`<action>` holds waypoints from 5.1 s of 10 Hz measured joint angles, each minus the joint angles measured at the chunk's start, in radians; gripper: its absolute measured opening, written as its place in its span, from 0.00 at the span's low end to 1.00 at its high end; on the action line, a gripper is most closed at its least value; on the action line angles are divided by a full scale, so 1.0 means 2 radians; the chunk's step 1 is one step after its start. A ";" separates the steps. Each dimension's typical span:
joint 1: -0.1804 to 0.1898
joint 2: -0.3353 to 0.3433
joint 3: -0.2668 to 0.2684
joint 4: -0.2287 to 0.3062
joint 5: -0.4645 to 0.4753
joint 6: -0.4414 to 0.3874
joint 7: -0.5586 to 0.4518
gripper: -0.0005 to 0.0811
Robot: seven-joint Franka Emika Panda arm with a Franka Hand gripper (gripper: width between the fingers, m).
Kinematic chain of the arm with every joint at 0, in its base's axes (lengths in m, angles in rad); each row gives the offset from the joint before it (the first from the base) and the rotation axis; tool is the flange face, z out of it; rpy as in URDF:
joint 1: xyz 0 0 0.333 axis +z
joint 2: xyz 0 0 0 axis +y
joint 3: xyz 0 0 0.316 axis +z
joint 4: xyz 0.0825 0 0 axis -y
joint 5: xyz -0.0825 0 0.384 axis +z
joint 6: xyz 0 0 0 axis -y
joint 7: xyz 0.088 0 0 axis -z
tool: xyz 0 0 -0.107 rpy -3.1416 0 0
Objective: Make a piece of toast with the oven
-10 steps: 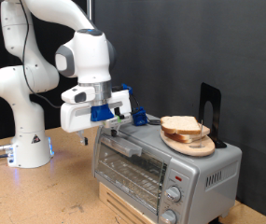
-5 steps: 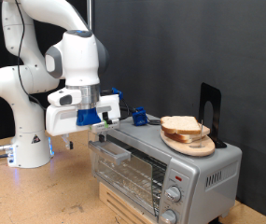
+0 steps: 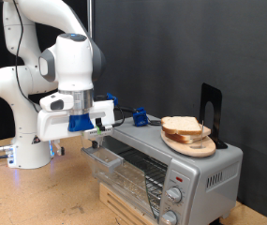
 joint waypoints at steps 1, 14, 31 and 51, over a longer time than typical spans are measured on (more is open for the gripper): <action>-0.002 0.009 -0.001 0.004 -0.001 0.004 0.003 1.00; -0.011 0.075 -0.015 0.035 -0.037 0.037 0.011 1.00; -0.014 0.064 -0.013 0.028 -0.010 0.059 -0.013 1.00; -0.033 0.246 -0.057 0.092 -0.126 0.142 0.107 1.00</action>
